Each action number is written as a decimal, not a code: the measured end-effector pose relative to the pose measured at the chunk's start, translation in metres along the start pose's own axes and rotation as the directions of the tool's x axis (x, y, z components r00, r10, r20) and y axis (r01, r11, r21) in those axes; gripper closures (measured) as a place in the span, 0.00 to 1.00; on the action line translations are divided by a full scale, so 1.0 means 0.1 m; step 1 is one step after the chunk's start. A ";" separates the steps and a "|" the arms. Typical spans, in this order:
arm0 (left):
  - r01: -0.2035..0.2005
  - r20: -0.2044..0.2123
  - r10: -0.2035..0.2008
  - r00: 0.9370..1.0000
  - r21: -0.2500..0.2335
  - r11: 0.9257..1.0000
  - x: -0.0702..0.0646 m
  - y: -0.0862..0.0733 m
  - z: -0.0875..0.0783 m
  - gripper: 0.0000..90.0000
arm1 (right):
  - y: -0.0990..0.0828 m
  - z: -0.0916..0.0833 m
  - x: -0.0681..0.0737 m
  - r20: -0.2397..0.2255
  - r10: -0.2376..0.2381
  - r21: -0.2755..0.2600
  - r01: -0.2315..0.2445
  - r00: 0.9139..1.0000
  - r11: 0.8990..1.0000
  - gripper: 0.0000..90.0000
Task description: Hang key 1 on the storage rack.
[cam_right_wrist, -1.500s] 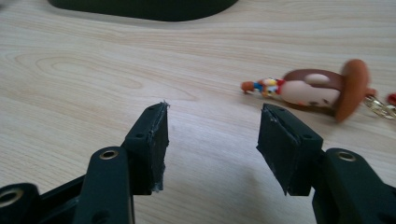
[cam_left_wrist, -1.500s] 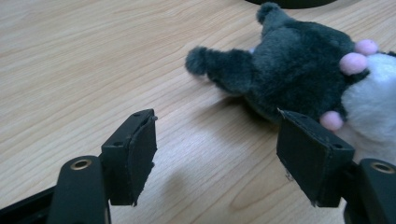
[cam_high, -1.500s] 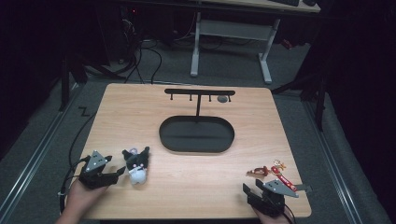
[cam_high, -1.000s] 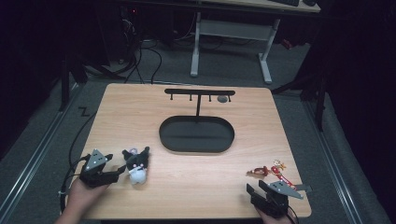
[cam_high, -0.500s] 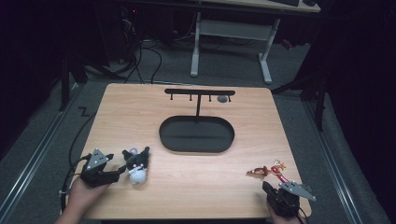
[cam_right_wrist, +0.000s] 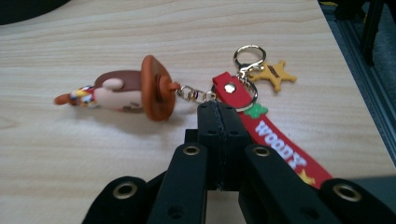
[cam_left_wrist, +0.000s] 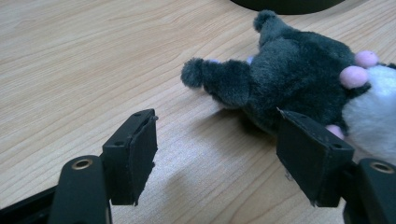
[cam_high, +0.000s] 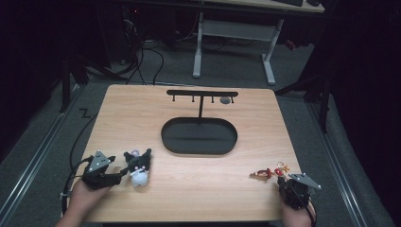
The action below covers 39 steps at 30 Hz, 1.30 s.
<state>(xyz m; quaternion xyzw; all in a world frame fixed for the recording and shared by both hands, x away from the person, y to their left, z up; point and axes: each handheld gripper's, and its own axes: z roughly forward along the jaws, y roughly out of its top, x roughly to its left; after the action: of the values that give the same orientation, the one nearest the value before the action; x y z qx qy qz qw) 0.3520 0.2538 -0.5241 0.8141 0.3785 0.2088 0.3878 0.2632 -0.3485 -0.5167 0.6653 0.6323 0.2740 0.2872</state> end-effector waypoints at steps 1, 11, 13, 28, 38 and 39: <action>0.000 -0.001 0.000 1.000 0.001 1.000 0.00 0.00 0.00 0.33 | 0.03 0.04 0.01 0.010 -0.012 0.003 0.012 1.000 1.000 1.00; 0.013 -0.006 -0.013 1.000 0.000 1.000 0.02 -0.02 -0.03 0.33 | 0.28 0.34 0.21 -0.009 -0.071 0.032 0.071 0.997 0.997 1.00; 0.012 -0.007 -0.012 1.000 0.000 1.000 0.02 -0.02 -0.03 0.33 | 0.35 0.40 0.32 -0.026 -0.105 0.031 0.106 0.994 0.994 1.00; 0.005 0.002 -0.005 1.000 0.004 1.000 0.02 -0.03 -0.04 0.33 | 0.60 0.26 1.12 -0.154 -0.256 -0.093 0.244 0.954 0.965 0.98; 0.006 0.005 -0.006 1.000 0.005 1.000 0.02 -0.03 -0.03 0.33 | 0.44 0.42 1.42 -0.233 -0.303 -0.033 0.304 0.924 0.952 0.97; 0.006 0.005 -0.006 1.000 0.005 1.000 0.02 -0.03 -0.03 0.33 | 0.44 0.42 1.42 -0.233 -0.303 -0.033 0.304 0.924 0.952 0.97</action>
<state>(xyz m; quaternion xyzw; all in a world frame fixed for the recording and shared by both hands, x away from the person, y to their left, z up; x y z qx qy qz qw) 0.3501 0.2581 -0.5239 0.8143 0.3806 0.2049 0.3875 0.3314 -0.2095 -0.5132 0.5228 0.7577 0.3020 0.2476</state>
